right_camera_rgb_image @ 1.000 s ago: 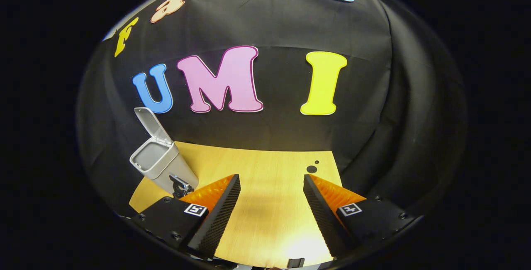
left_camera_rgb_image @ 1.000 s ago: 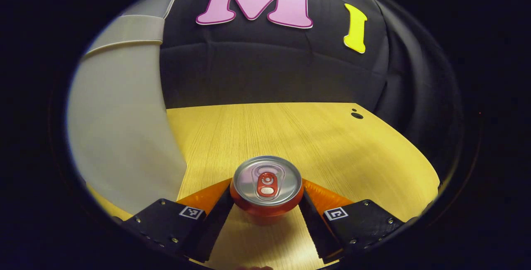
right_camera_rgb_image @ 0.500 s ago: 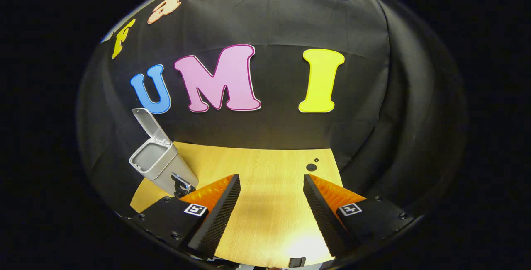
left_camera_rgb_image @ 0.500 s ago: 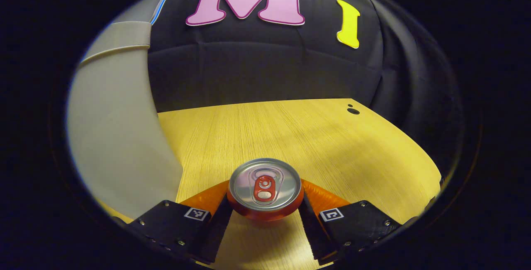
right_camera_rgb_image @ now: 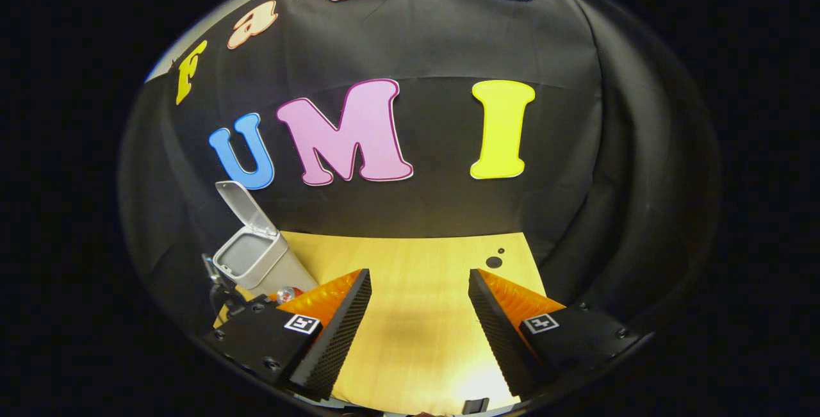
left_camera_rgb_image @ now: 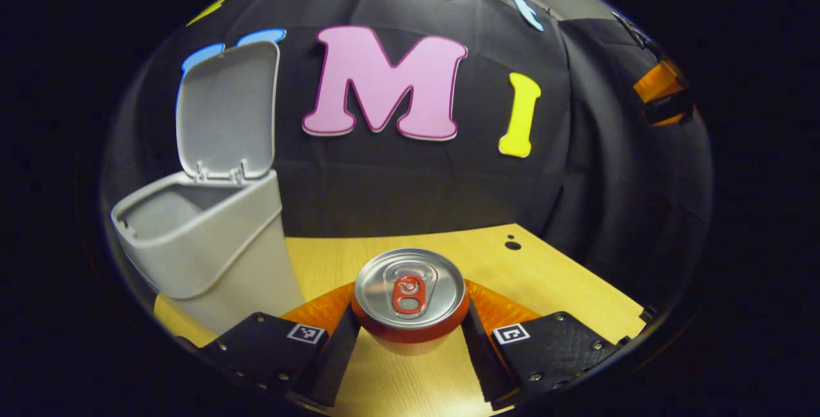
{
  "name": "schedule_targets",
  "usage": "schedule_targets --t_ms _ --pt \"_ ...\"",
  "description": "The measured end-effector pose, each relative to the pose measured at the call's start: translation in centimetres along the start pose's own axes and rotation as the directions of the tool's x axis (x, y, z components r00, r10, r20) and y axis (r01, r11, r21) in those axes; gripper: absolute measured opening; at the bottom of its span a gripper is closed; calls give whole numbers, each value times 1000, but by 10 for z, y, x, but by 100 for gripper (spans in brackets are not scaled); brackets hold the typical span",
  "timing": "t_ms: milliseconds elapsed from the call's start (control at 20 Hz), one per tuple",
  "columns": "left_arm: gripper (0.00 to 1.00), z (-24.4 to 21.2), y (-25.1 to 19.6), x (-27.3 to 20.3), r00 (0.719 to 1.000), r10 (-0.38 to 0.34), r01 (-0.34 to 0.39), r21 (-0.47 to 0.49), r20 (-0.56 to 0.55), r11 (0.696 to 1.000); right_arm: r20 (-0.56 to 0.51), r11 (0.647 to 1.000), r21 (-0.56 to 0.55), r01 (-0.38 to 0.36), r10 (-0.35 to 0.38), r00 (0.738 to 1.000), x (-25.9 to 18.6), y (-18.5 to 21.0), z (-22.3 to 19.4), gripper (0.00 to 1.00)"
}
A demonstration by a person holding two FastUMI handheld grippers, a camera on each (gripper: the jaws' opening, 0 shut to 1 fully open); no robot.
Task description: Press the lid of the desktop garbage bin to open it, pick up the crumpled paper on the desktop and throw it into the bin, then pick up the pop can on the desktop and drop it into the bin, and finally close the garbage bin lid.
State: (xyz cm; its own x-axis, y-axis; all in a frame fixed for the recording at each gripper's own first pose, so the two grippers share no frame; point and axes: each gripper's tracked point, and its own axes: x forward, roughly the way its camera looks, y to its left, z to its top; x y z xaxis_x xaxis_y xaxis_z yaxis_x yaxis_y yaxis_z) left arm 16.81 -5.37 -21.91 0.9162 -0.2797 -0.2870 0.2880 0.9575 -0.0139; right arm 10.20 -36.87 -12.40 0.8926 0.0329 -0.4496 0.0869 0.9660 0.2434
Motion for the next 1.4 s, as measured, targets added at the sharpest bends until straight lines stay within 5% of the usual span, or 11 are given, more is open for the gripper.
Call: schedule_targets --t_ms 300,450,750,1400 --pt "80 111 75 -56 991 75 -73 -25 108 997 43 999 11 -40 39 998 -14 11 2 98" --pt "79 133 137 -62 982 163 -168 52 95 984 64 999 -15 -44 45 997 -21 13 1 98" --pt "80 119 205 -40 965 261 -261 58 -4 964 83 998 -16 -57 58 995 -38 13 -6 98" --pt "81 62 244 -13 931 333 -341 -30 -151 940 81 999 47 26 -29 996 -72 -32 -22 98"
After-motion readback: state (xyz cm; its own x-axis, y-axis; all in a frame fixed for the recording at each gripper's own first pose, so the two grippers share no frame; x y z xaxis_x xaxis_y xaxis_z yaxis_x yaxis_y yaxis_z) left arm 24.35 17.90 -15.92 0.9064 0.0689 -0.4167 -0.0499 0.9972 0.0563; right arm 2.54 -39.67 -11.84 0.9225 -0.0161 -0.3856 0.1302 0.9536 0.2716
